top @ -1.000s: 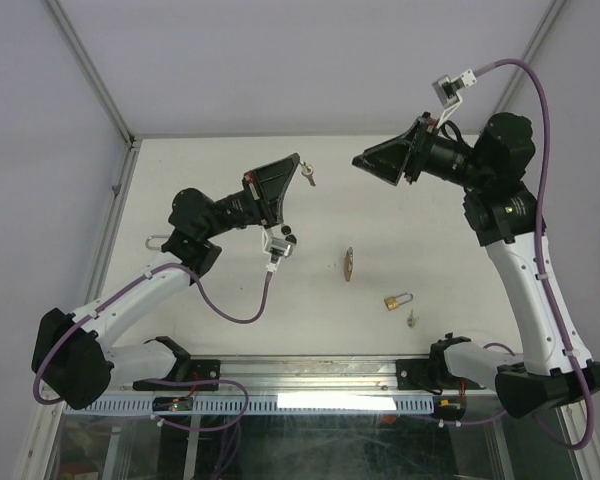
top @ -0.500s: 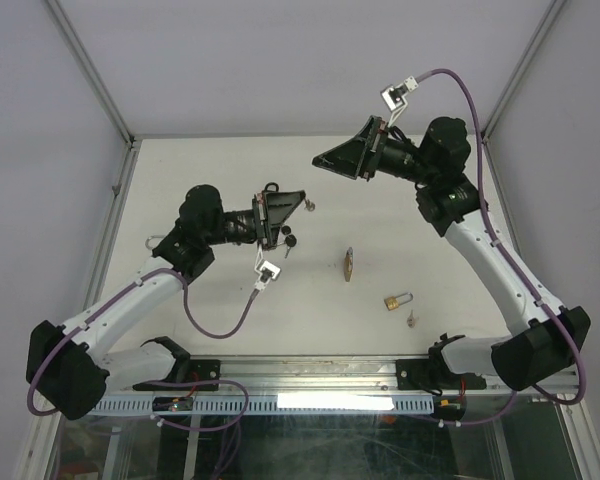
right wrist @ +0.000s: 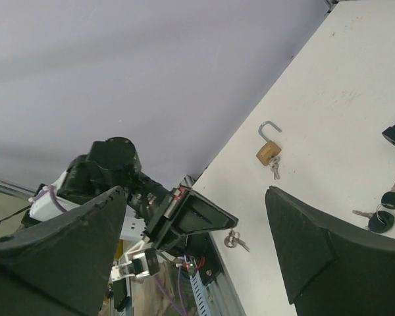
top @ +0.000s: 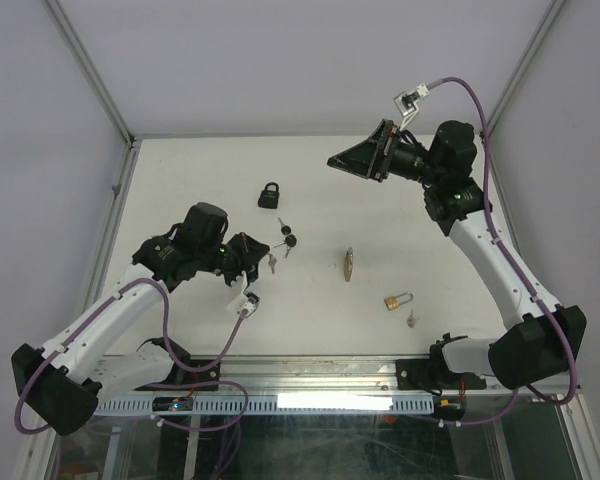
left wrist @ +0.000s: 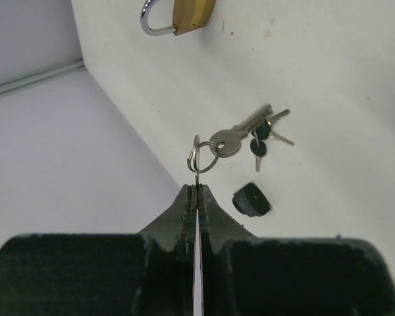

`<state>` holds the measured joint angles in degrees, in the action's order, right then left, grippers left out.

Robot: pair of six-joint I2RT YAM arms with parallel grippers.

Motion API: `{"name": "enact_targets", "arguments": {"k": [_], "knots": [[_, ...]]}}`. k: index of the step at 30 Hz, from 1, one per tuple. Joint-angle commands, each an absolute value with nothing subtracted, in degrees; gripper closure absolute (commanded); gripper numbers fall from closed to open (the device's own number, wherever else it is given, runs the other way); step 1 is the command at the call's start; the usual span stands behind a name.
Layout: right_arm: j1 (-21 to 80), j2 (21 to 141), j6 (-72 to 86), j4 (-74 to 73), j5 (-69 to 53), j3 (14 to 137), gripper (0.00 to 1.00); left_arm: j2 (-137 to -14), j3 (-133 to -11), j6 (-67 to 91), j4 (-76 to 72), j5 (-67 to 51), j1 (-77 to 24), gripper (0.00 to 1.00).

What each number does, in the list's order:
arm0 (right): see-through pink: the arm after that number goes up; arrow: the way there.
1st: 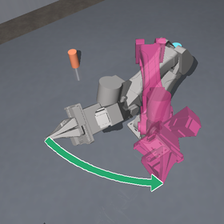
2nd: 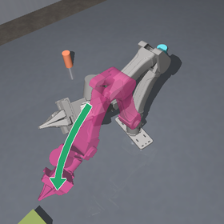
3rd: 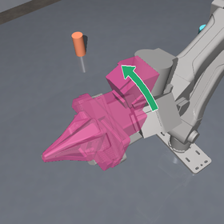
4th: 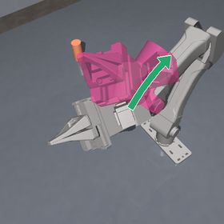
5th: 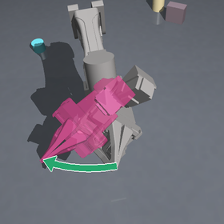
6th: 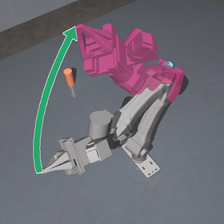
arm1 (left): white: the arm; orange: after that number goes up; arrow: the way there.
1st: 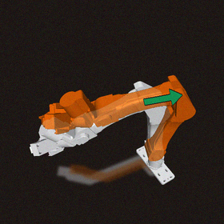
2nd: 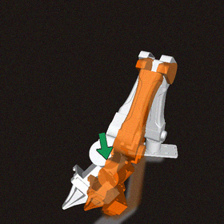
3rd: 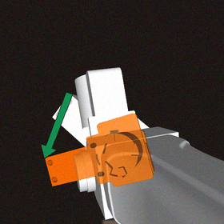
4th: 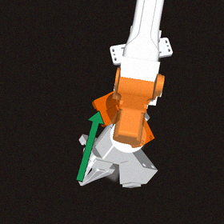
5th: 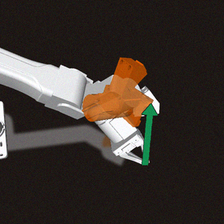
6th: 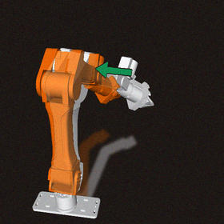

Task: Unlock with the key

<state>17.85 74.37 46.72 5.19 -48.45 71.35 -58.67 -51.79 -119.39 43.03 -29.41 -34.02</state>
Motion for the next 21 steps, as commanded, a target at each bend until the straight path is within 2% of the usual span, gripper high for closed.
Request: {"name": "enact_targets", "arguments": {"k": [1,4,6,9,11,17,21], "knots": [[18.47,72.11,43.10,2.98,-48.61,72.90,0.11,-58.34,-61.50,-153.12,64.81,-28.96,-33.70,1.00],[22.24,72.45,35.80,-2.79,-46.41,74.37,0.16,-56.80,-60.40,-148.13,59.87,-35.15,-33.98,1.00],[27.77,72.95,24.71,-11.77,-43.65,75.51,0.18,-56.04,-56.95,-139.63,43.80,-37.89,-33.93,1.00],[31.50,72.74,13.64,-11.94,-57.87,72.73,0.18,-53.32,-51.23,-131.29,21.38,-40.43,-33.73,1.00],[31.41,69.79,11.88,-7.58,-61.50,68.68,0.18,-52.50,-51.36,-129.82,19.20,-42.90,-33.73,1.00],[32.81,62.97,2.95,12.21,-56.51,56.08,0.13,-52.02,-51.40,-133.54,18.50,-46.62,-33.92,1.00],[33.40,66.10,-0.72,10.74,-56.41,57.17,0.15,-53.40,-52.57,-135.59,17.55,-46.69,-33.87,1.00]]}}
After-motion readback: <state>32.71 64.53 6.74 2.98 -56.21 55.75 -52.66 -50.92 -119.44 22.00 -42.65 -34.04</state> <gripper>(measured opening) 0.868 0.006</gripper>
